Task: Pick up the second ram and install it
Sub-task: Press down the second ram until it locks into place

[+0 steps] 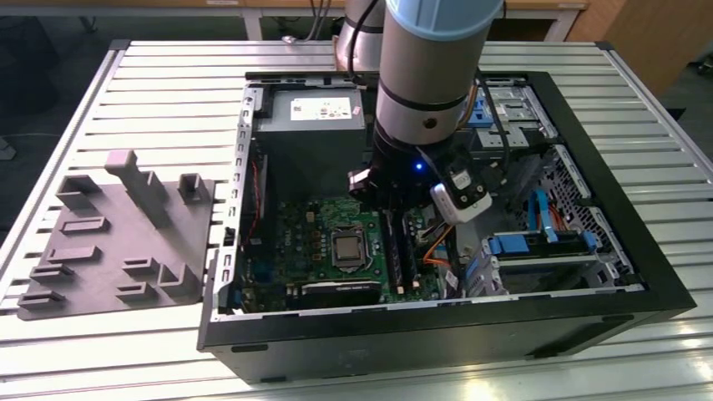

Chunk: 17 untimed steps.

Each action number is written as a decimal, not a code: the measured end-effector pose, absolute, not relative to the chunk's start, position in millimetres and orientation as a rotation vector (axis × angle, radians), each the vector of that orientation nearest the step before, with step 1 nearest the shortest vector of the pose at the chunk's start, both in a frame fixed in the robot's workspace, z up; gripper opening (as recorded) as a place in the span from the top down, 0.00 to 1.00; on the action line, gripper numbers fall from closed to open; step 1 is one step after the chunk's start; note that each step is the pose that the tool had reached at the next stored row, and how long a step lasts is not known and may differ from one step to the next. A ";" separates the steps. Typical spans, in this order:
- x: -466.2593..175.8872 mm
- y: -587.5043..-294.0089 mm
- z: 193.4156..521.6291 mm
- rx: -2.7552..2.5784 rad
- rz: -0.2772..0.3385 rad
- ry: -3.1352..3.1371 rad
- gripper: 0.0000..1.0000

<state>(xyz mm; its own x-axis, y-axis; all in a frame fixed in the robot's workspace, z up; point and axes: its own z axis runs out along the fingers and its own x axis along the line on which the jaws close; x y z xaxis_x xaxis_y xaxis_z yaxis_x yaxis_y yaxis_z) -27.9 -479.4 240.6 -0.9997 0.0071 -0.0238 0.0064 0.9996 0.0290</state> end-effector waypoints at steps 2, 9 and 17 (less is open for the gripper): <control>-28.0 -478.6 240.5 0.011 0.045 3.117 0.89; -27.9 -475.6 240.5 0.011 0.045 3.117 0.89; -28.0 -471.4 240.6 0.011 0.045 3.117 0.89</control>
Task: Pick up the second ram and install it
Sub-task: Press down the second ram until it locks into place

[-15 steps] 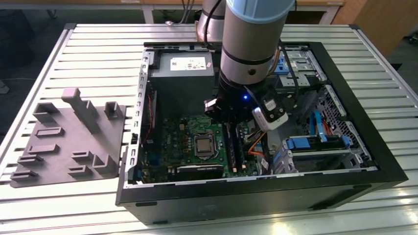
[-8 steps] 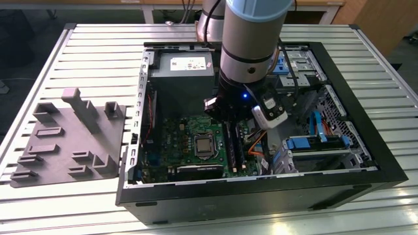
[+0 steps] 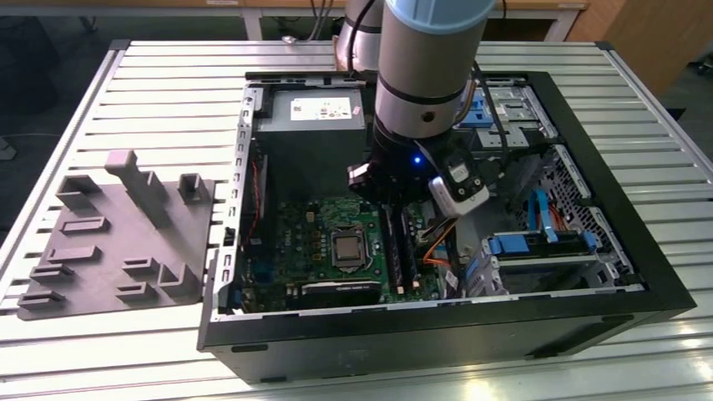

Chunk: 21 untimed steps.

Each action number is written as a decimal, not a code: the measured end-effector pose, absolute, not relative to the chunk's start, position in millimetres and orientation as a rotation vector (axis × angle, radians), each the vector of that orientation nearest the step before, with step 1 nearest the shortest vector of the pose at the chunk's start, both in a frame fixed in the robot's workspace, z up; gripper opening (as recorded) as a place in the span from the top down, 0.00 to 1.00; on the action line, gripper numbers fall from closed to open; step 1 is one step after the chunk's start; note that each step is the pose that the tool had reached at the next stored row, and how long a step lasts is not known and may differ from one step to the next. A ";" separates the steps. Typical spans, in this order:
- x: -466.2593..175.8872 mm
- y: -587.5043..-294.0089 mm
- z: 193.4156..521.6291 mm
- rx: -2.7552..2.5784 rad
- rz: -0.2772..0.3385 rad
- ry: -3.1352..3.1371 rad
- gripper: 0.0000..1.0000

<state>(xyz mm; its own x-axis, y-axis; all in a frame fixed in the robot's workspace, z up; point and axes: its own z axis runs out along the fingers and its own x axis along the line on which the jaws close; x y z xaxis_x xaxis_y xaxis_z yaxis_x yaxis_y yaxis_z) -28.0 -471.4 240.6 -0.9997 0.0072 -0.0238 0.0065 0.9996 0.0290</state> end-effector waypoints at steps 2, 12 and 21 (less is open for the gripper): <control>-28.0 -470.5 240.5 0.011 0.045 3.117 0.89; -27.9 -463.4 240.4 0.011 0.045 3.117 0.89; -28.0 -458.0 240.4 0.011 0.045 3.117 0.89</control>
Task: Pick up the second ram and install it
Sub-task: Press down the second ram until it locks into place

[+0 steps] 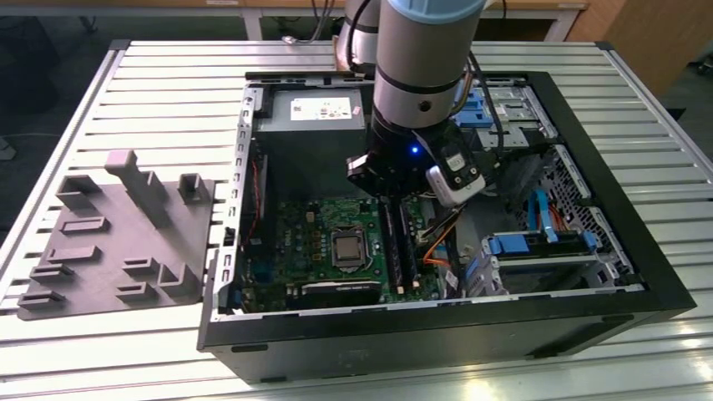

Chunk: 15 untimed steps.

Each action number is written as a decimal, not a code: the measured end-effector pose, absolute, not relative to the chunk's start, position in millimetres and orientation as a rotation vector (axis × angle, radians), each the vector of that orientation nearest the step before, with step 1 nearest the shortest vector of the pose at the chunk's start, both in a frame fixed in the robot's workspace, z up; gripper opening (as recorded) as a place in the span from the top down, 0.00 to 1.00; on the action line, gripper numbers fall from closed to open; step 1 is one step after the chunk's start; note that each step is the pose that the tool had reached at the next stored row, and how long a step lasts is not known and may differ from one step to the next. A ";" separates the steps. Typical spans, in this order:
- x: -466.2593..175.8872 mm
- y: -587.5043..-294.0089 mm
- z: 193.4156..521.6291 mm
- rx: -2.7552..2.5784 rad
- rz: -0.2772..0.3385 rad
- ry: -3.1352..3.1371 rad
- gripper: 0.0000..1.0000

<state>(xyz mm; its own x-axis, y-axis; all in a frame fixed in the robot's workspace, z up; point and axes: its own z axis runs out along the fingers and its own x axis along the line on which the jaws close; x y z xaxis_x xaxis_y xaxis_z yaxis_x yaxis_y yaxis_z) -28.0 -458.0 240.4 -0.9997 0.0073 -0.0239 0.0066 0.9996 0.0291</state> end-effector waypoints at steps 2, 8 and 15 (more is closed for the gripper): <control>-27.9 -456.8 240.3 0.011 0.045 3.117 0.89; -27.9 -452.9 240.1 0.011 0.045 3.117 0.89; -27.9 -450.0 238.8 0.012 0.045 3.117 0.89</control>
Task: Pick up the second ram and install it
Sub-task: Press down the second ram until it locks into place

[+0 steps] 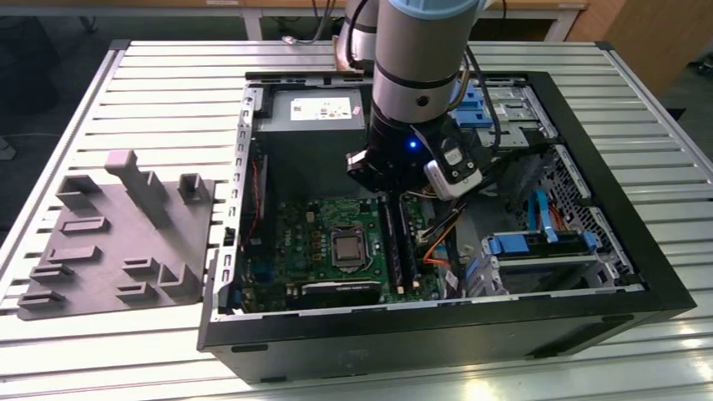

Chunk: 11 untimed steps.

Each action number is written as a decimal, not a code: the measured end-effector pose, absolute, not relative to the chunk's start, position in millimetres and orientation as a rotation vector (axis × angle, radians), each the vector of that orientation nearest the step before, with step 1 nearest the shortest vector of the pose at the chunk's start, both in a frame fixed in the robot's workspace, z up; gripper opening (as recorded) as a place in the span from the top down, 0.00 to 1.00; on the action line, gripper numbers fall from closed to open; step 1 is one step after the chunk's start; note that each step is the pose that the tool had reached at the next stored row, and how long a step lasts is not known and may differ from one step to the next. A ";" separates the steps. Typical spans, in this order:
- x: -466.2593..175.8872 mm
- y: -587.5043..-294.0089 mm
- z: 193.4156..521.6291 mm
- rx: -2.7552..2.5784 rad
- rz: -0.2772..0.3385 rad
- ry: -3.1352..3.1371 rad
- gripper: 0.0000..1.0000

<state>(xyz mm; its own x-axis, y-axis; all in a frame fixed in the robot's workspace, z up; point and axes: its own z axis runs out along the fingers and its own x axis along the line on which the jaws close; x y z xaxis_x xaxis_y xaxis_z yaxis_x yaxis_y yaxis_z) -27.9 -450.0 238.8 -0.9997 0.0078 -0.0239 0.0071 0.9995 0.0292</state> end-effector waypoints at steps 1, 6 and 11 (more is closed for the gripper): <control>-27.9 -450.0 238.8 0.012 0.045 3.117 0.89; -27.9 -449.7 238.0 0.012 0.046 3.117 0.89; -28.0 -448.9 234.7 0.012 0.045 3.117 0.89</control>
<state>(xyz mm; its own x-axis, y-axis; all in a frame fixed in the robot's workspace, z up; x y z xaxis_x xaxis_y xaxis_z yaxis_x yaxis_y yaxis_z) -28.0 -448.9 234.7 -0.9997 0.0079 -0.0238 0.0072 0.9996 0.0289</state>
